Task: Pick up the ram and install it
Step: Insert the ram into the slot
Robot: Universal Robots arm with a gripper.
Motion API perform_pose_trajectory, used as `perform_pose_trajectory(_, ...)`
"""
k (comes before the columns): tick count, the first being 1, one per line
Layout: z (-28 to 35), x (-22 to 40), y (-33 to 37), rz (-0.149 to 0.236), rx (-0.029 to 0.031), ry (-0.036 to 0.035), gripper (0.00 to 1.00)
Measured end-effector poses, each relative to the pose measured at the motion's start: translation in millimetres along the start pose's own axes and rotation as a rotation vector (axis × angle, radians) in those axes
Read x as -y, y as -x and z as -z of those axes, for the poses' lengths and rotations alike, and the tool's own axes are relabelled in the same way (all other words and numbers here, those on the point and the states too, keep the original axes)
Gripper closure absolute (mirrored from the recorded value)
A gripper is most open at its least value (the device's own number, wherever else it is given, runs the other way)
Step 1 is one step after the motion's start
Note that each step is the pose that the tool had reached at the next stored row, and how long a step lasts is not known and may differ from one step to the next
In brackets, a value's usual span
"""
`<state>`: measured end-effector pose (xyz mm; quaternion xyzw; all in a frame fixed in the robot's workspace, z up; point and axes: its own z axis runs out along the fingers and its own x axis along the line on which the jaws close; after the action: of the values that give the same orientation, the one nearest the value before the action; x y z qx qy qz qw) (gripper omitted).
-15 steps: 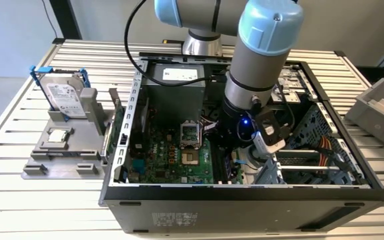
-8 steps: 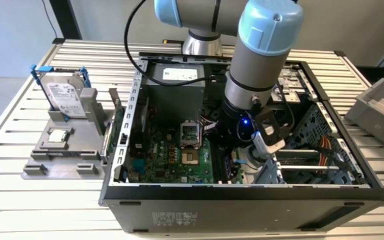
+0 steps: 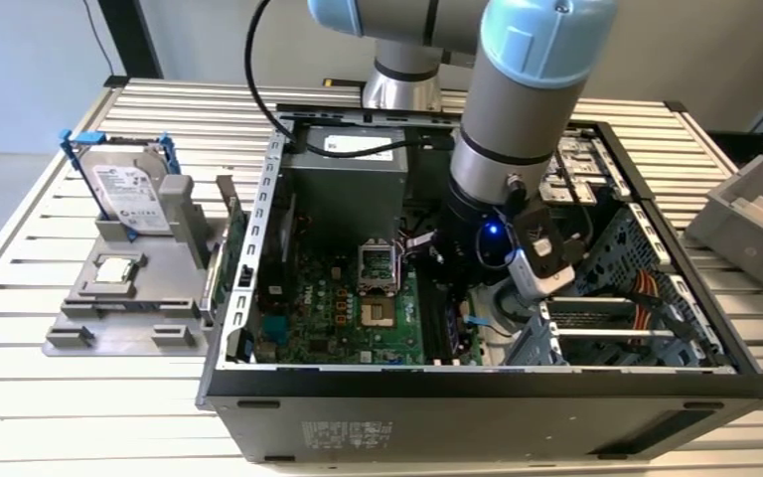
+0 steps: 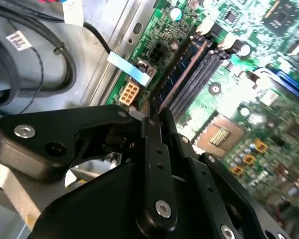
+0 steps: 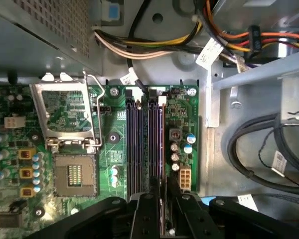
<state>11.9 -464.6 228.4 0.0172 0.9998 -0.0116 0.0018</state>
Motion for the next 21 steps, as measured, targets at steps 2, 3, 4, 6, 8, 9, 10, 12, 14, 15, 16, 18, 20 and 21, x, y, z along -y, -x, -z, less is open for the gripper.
perform_pose_trajectory(2,8.0,0.2,0.1,0.0,0.0,0.0005,0.0)
perform_pose_trajectory(3,9.4,0.2,0.1,0.0,-0.0001,0.002,0.0)
perform_pose_trajectory(4,9.9,0.4,0.1,0.0,-0.0001,0.0034,0.0)
perform_pose_trajectory(6,10.0,0.3,0.1,0.0,0.0,0.0037,1.0)
perform_pose_trajectory(8,10.3,0.4,0.1,0.0,-0.0001,0.0033,1.0)
perform_pose_trajectory(9,10.4,0.4,0.1,0.0,-0.0001,0.0034,1.0)
perform_pose_trajectory(10,10.5,0.4,0.1,0.0,-0.0001,0.0033,1.0)
perform_pose_trajectory(12,11.0,0.4,0.1,0.0,-0.0001,0.0033,1.0)
perform_pose_trajectory(14,11.6,0.5,0.1,0.0,-0.0001,0.0033,1.0)
perform_pose_trajectory(15,11.7,0.5,0.1,0.0,-0.0001,0.0033,1.0)
perform_pose_trajectory(16,11.8,0.5,0.1,0.0,-0.0001,0.0034,1.0)
perform_pose_trajectory(18,12.0,0.5,0.1,0.0,-0.0001,0.0034,1.0)
perform_pose_trajectory(20,12.1,0.5,0.1,0.0,-0.0001,0.0033,1.0)
perform_pose_trajectory(21,12.1,0.5,0.1,0.0,-0.0001,0.0033,1.0)
